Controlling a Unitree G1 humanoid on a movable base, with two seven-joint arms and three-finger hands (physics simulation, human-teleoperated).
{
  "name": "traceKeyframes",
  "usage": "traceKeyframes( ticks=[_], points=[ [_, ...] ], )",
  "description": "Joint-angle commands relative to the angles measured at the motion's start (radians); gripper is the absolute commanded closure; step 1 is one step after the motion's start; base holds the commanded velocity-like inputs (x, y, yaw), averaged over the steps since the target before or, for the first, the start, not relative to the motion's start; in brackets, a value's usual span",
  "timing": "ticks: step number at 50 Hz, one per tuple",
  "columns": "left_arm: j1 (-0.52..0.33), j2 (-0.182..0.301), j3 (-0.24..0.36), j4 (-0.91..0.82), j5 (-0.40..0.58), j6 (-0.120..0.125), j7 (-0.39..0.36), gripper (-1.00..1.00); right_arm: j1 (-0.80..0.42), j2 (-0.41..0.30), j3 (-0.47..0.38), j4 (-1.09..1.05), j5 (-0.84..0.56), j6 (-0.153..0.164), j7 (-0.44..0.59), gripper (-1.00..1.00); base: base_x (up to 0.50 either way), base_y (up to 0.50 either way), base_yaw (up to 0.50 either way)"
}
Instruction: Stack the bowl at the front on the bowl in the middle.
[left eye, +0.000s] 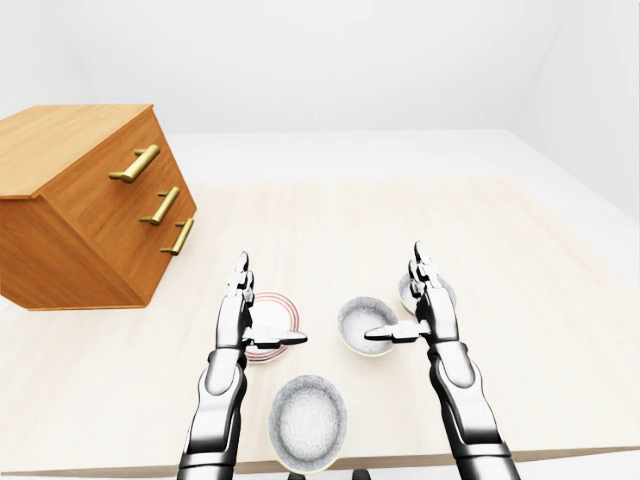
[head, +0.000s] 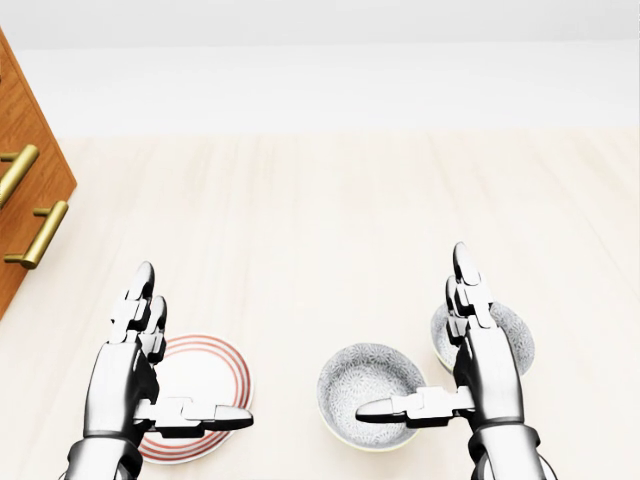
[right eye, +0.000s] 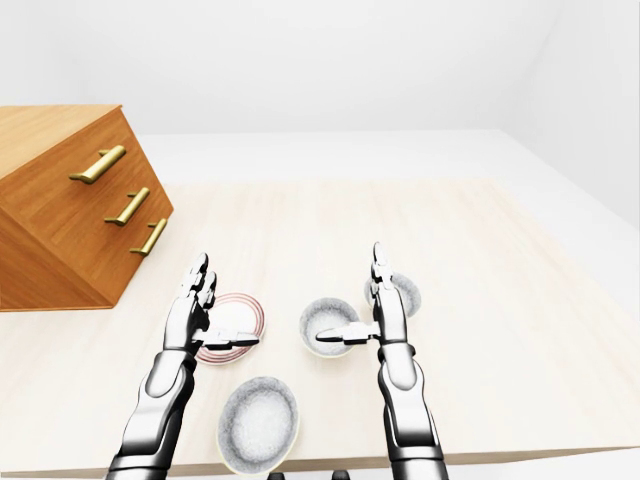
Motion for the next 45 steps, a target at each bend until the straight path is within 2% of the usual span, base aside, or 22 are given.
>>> traceKeyframes(
  ticks=[1,5,7,10,12,18,20,24,25,26,27,29,32,36,37,38,41,42,43,45],
  points=[
    [-0.001,0.000,0.002,0.005,0.000,-0.002,0.002,-1.00,-0.001,-0.001,0.001,0.008,-0.004,-0.003,-0.001,-1.00,0.24,-0.02,0.00],
    [0.001,-0.001,0.001,-0.010,-0.002,0.012,0.002,-1.00,0.000,-0.001,0.003,0.006,-0.008,-0.003,-0.002,-1.00,0.24,-0.02,0.00],
    [-0.004,0.000,0.002,0.007,-0.004,-0.001,0.001,-1.00,0.002,-0.001,0.003,0.005,-0.009,-0.003,-0.001,-1.00,0.24,-0.02,0.00],
    [-0.003,0.000,0.002,-0.002,-0.006,0.007,0.001,-1.00,0.002,0.000,0.004,0.000,-0.008,-0.003,0.002,-1.00,0.23,-0.01,0.00],
    [-0.004,0.000,0.003,0.005,-0.008,0.002,0.000,-1.00,0.006,0.001,0.004,-0.023,-0.007,0.003,0.002,-1.00,0.00,0.00,0.00],
    [-0.001,0.000,0.002,-0.008,-0.006,0.012,0.003,-1.00,0.017,-0.012,0.003,-0.061,-0.052,-0.001,0.000,-1.00,0.00,0.00,0.00],
    [-0.003,0.001,0.004,0.004,-0.007,0.002,0.002,-1.00,0.021,-0.014,-0.002,-0.082,-0.069,0.005,-0.005,-1.00,0.00,0.00,0.00],
    [-0.003,0.001,0.004,0.008,-0.007,-0.002,0.004,-1.00,0.031,-0.030,-0.006,-0.133,-0.157,0.002,-0.002,-1.00,0.00,0.00,0.00],
    [-0.005,0.002,0.005,0.010,-0.008,-0.001,0.003,-1.00,0.039,-0.059,-0.024,-0.267,-0.240,0.056,0.007,-1.00,0.00,0.00,0.00],
    [-0.004,0.002,0.005,0.008,-0.008,0.000,0.003,-1.00,0.040,-0.054,-0.042,-0.311,-0.249,0.078,0.016,-1.00,0.00,0.00,0.00],
    [-0.005,0.002,0.005,0.011,-0.008,-0.001,0.002,-1.00,0.040,-0.053,-0.057,-0.342,-0.269,0.098,0.022,-1.00,0.00,0.00,0.00],
    [-0.002,0.002,0.005,0.003,-0.009,0.005,0.001,-1.00,0.056,-0.066,-0.083,-0.416,-0.348,0.106,0.042,-1.00,0.00,0.00,0.00],
    [-0.003,0.002,0.006,0.007,-0.010,0.003,0.001,-1.00,0.072,-0.070,-0.091,-0.457,-0.462,0.084,0.059,-1.00,0.00,0.00,0.00],
    [-0.005,0.002,0.007,0.003,-0.009,0.008,0.004,-1.00,0.076,-0.059,-0.106,-0.511,-0.544,0.088,0.092,-1.00,0.00,0.00,0.00],
    [-0.009,0.003,0.009,0.022,-0.010,-0.007,0.003,-1.00,0.077,-0.061,-0.112,-0.529,-0.567,0.092,0.104,-1.00,0.00,0.00,0.00],
    [-0.009,0.003,0.009,0.022,-0.010,-0.007,0.003,-1.00,0.078,-0.066,-0.116,-0.534,-0.602,0.079,0.098,-1.00,0.00,0.00,0.00],
    [-0.005,0.003,0.007,0.012,-0.009,-0.003,0.002,-1.00,0.076,-0.063,-0.128,-0.543,-0.653,0.070,0.096,-1.00,0.00,0.00,0.00],
    [-0.005,0.003,0.007,0.012,-0.009,-0.003,0.002,-1.00,0.076,-0.062,-0.128,-0.543,-0.654,0.069,0.097,-1.00,0.00,0.00,0.00],
    [-0.001,0.003,0.005,0.010,-0.008,-0.007,-0.001,-1.00,0.076,-0.085,-0.160,-0.596,-0.706,0.091,0.133,-1.00,0.00,0.00,0.00],
    [0.002,0.002,0.005,0.002,-0.008,-0.002,-0.001,-1.00,0.071,-0.091,-0.197,-0.630,-0.730,0.083,0.160,-1.00,0.00,0.00,0.00]
  ],
)
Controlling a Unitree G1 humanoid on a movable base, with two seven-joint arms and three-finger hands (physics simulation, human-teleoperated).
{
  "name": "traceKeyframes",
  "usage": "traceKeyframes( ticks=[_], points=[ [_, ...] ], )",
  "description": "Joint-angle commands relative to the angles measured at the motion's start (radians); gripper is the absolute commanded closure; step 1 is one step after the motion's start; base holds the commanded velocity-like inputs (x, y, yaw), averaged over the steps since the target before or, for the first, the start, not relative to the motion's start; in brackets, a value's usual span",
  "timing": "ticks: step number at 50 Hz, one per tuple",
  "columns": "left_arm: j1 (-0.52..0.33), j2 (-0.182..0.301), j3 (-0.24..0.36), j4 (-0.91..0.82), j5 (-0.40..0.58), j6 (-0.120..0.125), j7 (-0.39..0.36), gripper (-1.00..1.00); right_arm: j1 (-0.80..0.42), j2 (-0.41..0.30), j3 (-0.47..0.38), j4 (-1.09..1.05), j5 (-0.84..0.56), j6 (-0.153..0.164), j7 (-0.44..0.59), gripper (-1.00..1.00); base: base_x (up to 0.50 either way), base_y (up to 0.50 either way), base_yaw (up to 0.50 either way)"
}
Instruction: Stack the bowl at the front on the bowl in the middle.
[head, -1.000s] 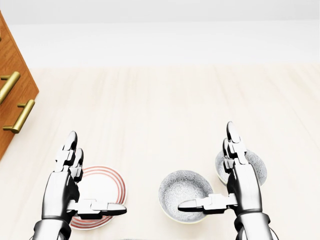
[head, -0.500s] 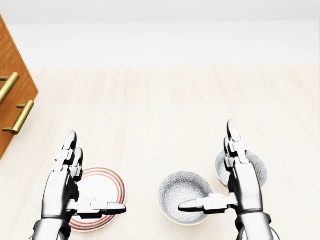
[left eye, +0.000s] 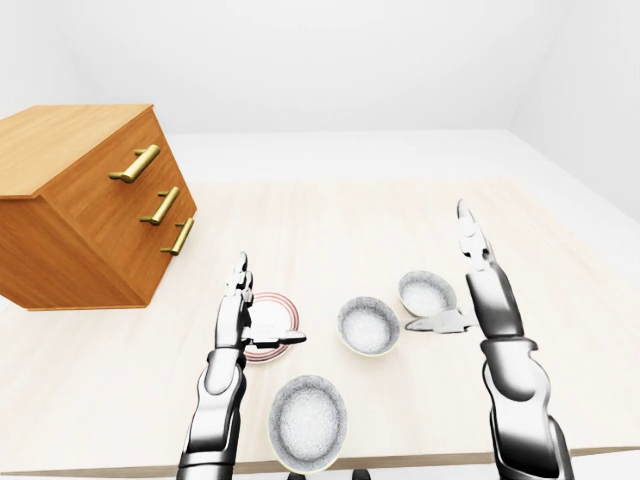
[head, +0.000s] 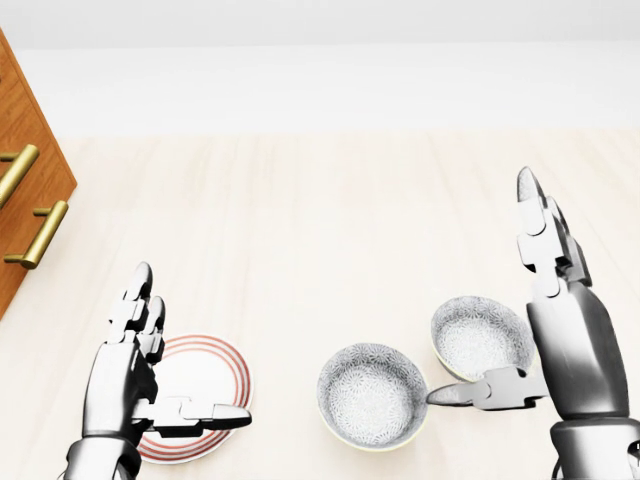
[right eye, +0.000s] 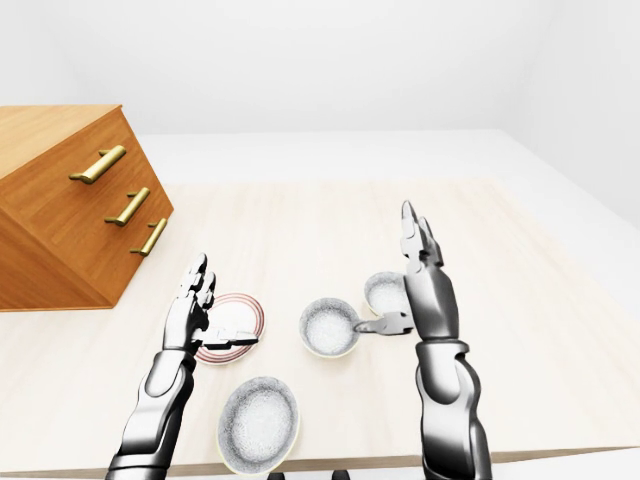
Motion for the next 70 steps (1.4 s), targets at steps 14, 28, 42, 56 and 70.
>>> traceKeyframes(
  ticks=[14,28,42,56,70],
  points=[
    [0.006,0.001,0.004,-0.004,-0.003,0.000,-0.001,-1.00,0.045,-0.112,-0.271,-0.046,-0.528,-0.075,0.037,-1.00,0.00,0.00,0.00],
    [-0.009,0.002,0.011,0.017,-0.014,0.011,0.007,-1.00,0.147,-0.069,-0.284,0.000,-0.755,-0.075,-0.063,-1.00,0.00,0.00,0.00],
    [-0.019,0.003,0.014,0.029,-0.023,0.020,0.013,-1.00,0.170,-0.078,-0.201,0.105,-0.965,-0.075,-0.249,-1.00,0.00,0.00,0.00],
    [-0.013,0.002,0.011,0.016,-0.023,0.032,0.014,-1.00,0.149,-0.107,-0.096,0.188,-1.077,-0.075,-0.405,-1.00,0.00,0.00,0.00],
    [-0.015,0.002,0.012,0.025,-0.027,0.033,0.013,-1.00,0.097,-0.118,-0.039,0.267,-1.053,-0.075,-0.482,-1.00,0.00,0.00,0.00]
  ],
)
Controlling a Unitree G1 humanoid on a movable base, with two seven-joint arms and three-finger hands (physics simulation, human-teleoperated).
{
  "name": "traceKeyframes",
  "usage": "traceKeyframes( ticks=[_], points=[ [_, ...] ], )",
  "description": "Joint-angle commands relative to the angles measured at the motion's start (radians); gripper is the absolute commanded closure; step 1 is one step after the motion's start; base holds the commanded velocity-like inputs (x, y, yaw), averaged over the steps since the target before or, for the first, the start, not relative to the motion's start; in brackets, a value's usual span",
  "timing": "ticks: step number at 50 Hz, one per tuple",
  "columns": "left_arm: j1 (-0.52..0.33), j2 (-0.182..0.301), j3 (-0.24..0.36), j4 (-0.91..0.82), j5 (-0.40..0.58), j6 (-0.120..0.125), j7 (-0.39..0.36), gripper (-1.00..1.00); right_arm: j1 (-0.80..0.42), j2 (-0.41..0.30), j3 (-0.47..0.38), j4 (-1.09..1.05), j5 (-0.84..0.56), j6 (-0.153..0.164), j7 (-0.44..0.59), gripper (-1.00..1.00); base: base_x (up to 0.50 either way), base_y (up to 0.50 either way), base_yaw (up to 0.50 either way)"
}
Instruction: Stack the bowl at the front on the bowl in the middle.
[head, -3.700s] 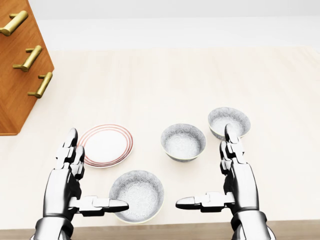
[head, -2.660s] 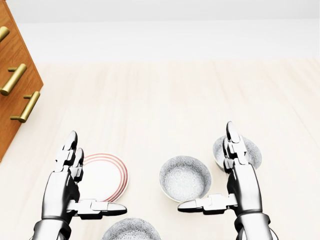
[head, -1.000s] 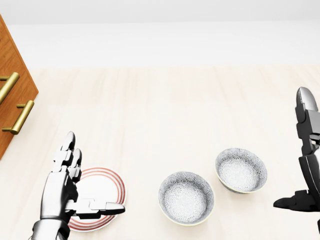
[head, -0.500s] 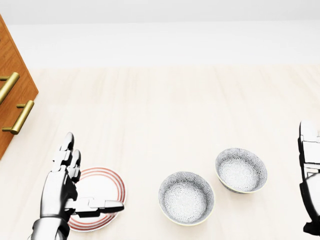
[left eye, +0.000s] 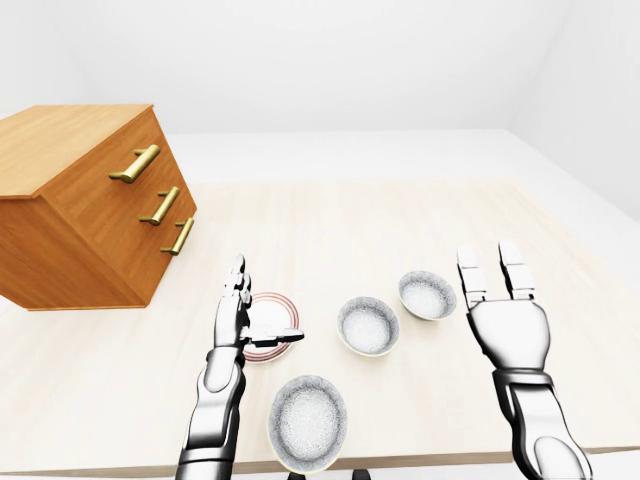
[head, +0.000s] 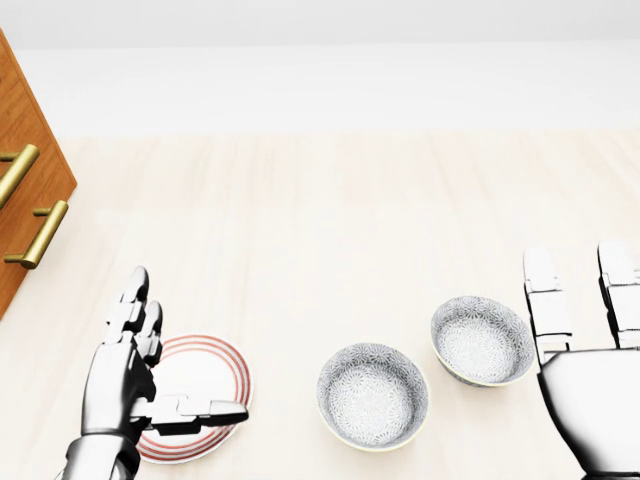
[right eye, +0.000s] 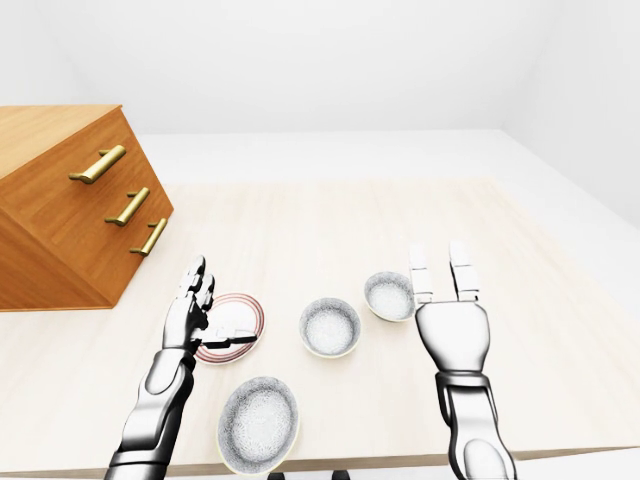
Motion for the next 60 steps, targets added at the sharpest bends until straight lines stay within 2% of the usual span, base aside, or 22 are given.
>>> traceKeyframes(
  ticks=[1,10,13,22,31,35,36,42,44,47,50,60],
  points=[
    [-0.002,0.000,0.000,0.009,-0.002,-0.002,0.000,-1.00,-0.036,-0.013,0.054,0.066,-0.008,0.000,-0.072,-1.00,0.00,0.00,0.00],
    [0.000,0.000,-0.001,0.004,-0.001,0.002,0.000,-1.00,-0.059,-0.015,0.106,0.131,0.012,0.000,-0.096,-1.00,0.00,0.00,0.00],
    [0.000,0.000,-0.001,0.011,0.000,-0.005,-0.001,-1.00,-0.066,-0.017,0.116,0.149,0.024,0.000,-0.098,-1.00,0.00,0.00,0.00],
    [0.002,0.000,-0.001,-0.003,0.000,0.008,0.000,-1.00,-0.072,-0.017,0.146,0.204,0.052,0.000,-0.114,-1.00,0.00,0.00,0.00],
    [-0.001,0.000,-0.001,0.007,0.002,0.001,0.001,-1.00,-0.070,-0.013,0.169,0.245,0.092,0.000,-0.122,-1.00,0.00,0.00,0.00],
    [0.000,0.000,-0.001,0.008,0.002,-0.001,0.001,-1.00,-0.080,-0.017,0.169,0.264,0.103,0.000,-0.124,-1.00,0.00,0.00,0.00],
    [-0.003,0.000,0.000,0.018,0.002,-0.008,0.001,-1.00,-0.085,-0.016,0.168,0.279,0.112,0.000,-0.126,-1.00,0.00,0.00,0.00],
    [0.000,0.000,-0.002,0.007,0.002,0.000,0.001,-1.00,-0.096,-0.019,0.172,0.307,0.135,0.000,-0.132,-1.00,0.00,0.00,0.00],
    [-0.003,0.000,-0.001,0.014,0.002,-0.004,0.001,-1.00,-0.107,-0.021,0.172,0.324,0.141,0.000,-0.139,-1.00,0.00,0.00,0.00],
    [0.001,0.000,-0.002,0.001,0.002,0.005,0.002,-1.00,-0.101,-0.018,0.171,0.308,0.167,0.000,-0.122,-1.00,0.00,0.00,0.00],
    [-0.003,0.000,0.000,0.018,0.002,-0.009,0.001,-1.00,-0.108,-0.018,0.171,0.320,0.179,0.000,-0.122,-1.00,0.00,0.00,0.00],
    [0.000,0.000,-0.002,0.007,0.002,0.001,0.001,-1.00,-0.126,-0.020,0.175,0.358,0.197,0.000,-0.127,-1.00,0.00,0.00,0.00]
  ],
)
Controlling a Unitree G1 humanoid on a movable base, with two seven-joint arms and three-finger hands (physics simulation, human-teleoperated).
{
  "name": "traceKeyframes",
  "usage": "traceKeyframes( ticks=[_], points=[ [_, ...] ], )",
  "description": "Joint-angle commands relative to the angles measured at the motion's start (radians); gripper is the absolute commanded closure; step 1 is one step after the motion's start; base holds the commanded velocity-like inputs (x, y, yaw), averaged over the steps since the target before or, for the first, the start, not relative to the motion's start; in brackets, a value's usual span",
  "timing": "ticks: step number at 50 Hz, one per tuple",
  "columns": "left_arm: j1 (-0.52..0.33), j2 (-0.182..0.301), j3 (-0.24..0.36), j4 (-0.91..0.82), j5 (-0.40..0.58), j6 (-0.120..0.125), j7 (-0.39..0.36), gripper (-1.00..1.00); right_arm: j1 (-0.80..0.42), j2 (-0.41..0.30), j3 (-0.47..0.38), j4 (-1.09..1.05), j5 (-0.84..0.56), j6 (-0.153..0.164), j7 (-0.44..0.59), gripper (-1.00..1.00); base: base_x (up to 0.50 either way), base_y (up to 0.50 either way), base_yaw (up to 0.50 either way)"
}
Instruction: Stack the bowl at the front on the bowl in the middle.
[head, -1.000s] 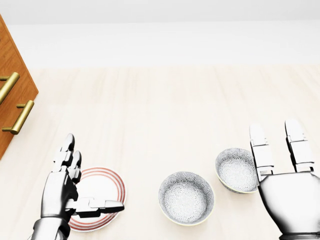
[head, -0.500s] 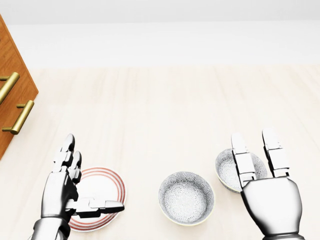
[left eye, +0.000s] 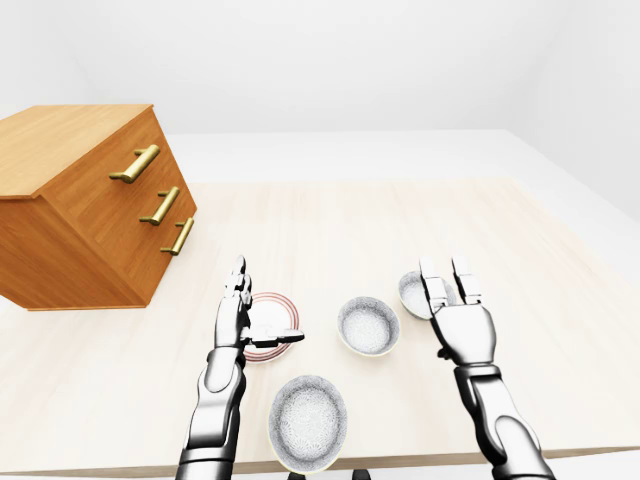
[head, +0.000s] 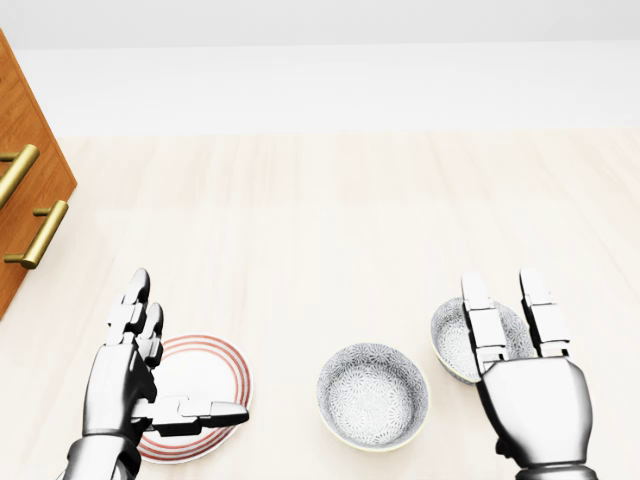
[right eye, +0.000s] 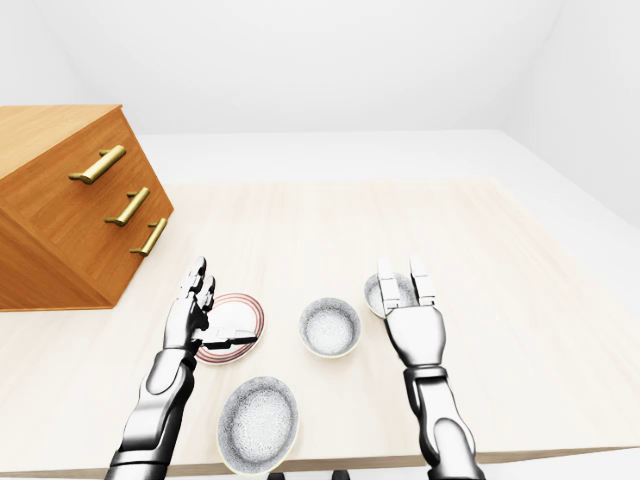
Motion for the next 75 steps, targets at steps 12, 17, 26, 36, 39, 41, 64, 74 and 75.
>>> traceKeyframes(
  ticks=[12,17,26,36,39,41,64,74,75],
  points=[
    [-0.004,0.000,0.002,0.014,0.000,-0.008,0.001,-1.00,-0.031,-0.007,0.012,0.088,0.045,0.000,-0.022,-1.00,0.00,0.00,0.00],
    [-0.003,0.000,0.001,0.008,0.000,-0.004,0.002,-1.00,-0.042,-0.013,0.019,0.124,0.046,0.000,-0.035,-1.00,0.00,0.00,0.00],
    [-0.001,0.000,0.000,0.003,0.002,-0.002,0.003,-1.00,-0.066,-0.022,0.020,0.178,0.060,0.000,-0.057,-1.00,0.00,0.00,0.00],
    [-0.006,0.001,0.002,0.021,0.001,-0.014,0.002,-1.00,-0.122,-0.033,0.029,0.259,0.057,0.000,-0.093,-1.00,0.00,0.00,0.00],
    [-0.003,0.000,0.000,0.008,0.002,-0.005,0.003,-1.00,-0.129,-0.036,0.031,0.263,0.058,0.000,-0.093,-1.00,0.00,0.00,0.00],
    [-0.004,0.000,0.000,0.012,0.002,-0.008,0.003,-1.00,-0.130,-0.037,0.031,0.256,0.060,0.000,-0.093,-1.00,0.00,0.00,0.00],
    [-0.002,0.000,-0.001,0.007,0.004,-0.003,0.004,-1.00,-0.196,-0.046,0.030,0.326,0.090,0.000,-0.093,-1.00,0.00,0.00,0.00],
    [-0.006,0.000,0.000,0.024,0.003,-0.017,0.003,-1.00,-0.259,-0.054,0.046,0.443,0.113,0.000,-0.093,-1.00,0.00,0.00,0.00],
    [-0.003,0.000,0.000,0.017,0.003,-0.012,0.003,-1.00,-0.271,-0.055,0.050,0.474,0.113,0.000,-0.093,-1.00,0.00,0.00,0.00]
  ],
)
